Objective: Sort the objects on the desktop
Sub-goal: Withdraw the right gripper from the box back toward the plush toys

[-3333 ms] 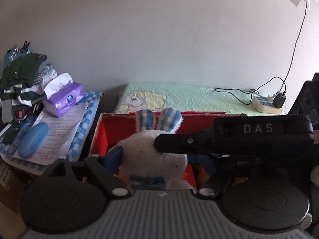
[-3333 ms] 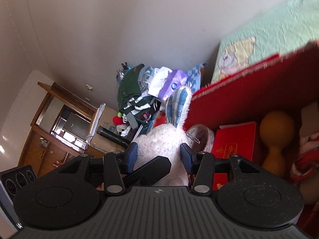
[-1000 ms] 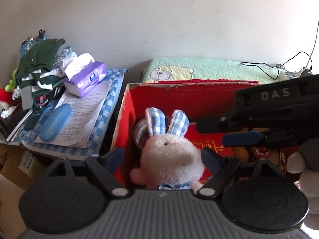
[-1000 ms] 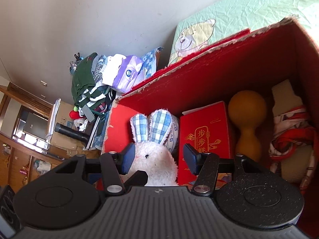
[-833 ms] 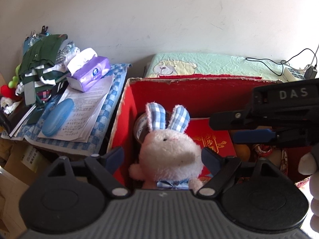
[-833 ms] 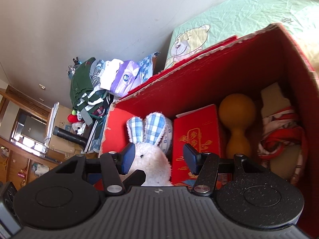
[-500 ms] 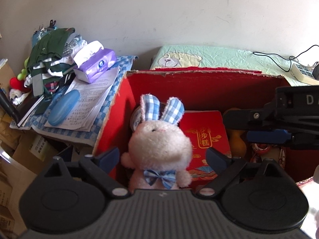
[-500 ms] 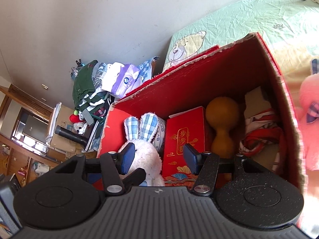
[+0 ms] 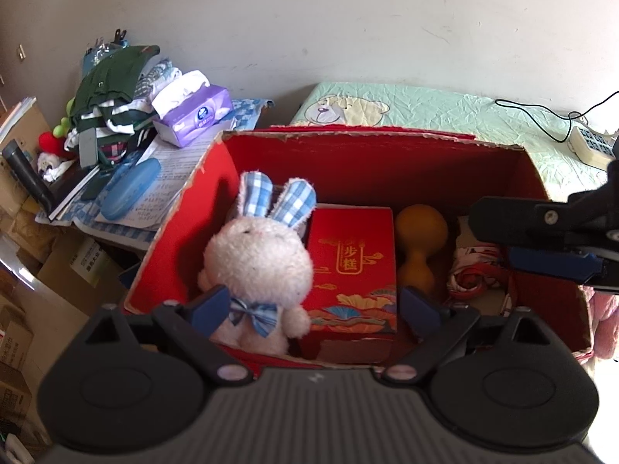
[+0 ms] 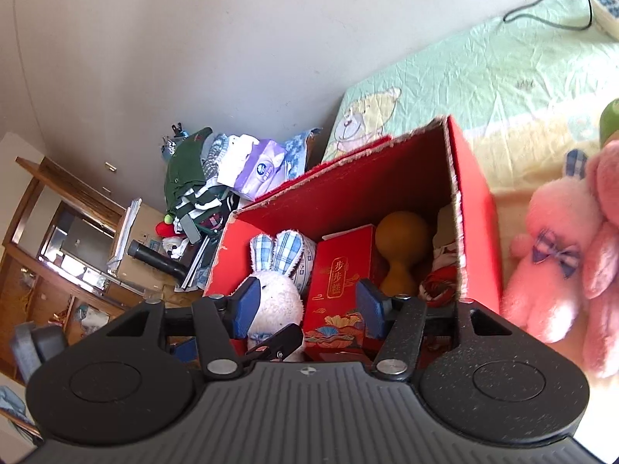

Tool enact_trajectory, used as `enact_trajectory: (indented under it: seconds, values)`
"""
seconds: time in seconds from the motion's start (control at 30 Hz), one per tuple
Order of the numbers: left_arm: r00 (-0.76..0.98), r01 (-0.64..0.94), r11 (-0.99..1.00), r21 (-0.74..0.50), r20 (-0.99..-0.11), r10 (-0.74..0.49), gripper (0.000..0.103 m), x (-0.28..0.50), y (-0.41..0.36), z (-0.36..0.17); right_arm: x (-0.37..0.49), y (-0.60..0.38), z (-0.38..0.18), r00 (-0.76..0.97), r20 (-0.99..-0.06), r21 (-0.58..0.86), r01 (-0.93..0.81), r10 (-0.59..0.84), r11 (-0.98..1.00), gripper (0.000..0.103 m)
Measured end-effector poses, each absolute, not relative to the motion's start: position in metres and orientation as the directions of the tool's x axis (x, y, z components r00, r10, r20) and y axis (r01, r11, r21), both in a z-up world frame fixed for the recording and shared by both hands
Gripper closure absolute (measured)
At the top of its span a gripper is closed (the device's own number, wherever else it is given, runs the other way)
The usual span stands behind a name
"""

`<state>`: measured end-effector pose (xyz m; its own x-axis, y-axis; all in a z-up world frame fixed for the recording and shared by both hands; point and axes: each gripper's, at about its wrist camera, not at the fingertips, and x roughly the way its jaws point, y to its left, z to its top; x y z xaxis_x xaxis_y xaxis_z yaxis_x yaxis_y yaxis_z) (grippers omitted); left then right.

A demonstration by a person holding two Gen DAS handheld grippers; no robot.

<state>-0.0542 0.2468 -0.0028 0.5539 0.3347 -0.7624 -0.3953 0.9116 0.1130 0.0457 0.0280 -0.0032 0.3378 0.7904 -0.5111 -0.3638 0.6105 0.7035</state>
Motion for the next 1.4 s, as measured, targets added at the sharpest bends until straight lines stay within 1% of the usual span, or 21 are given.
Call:
enact_trajectory:
  seconds: [0.27, 0.4, 1.03, 1.4]
  values:
    - [0.567, -0.408, 0.907, 0.104, -0.75, 0.341, 0.007, -0.055, 0.217, 0.013, 0.04, -0.01, 0.007, 0.363, -0.487, 0.699, -0.383, 0.794, 0.604, 0.043]
    - [0.588, -0.391, 0.915, 0.102, -0.737, 0.334, 0.005, -0.051, 0.196, 0.022, 0.036, -0.034, 0.012, 0.396, -0.485, 0.683, -0.386, 0.78, 0.62, 0.043]
    - [0.649, -0.237, 0.968, 0.089, -0.726, 0.225, 0.002, -0.025, 0.084, 0.036, 0.021, -0.136, 0.01, 0.522, -0.516, 0.645, -0.284, 0.679, 0.709, 0.043]
    - [0.647, -0.152, 0.986, 0.063, -0.748, 0.147, 0.002, -0.019, 0.039, 0.032, 0.009, -0.182, 0.005, 0.572, -0.52, 0.643, -0.227, 0.635, 0.732, 0.043]
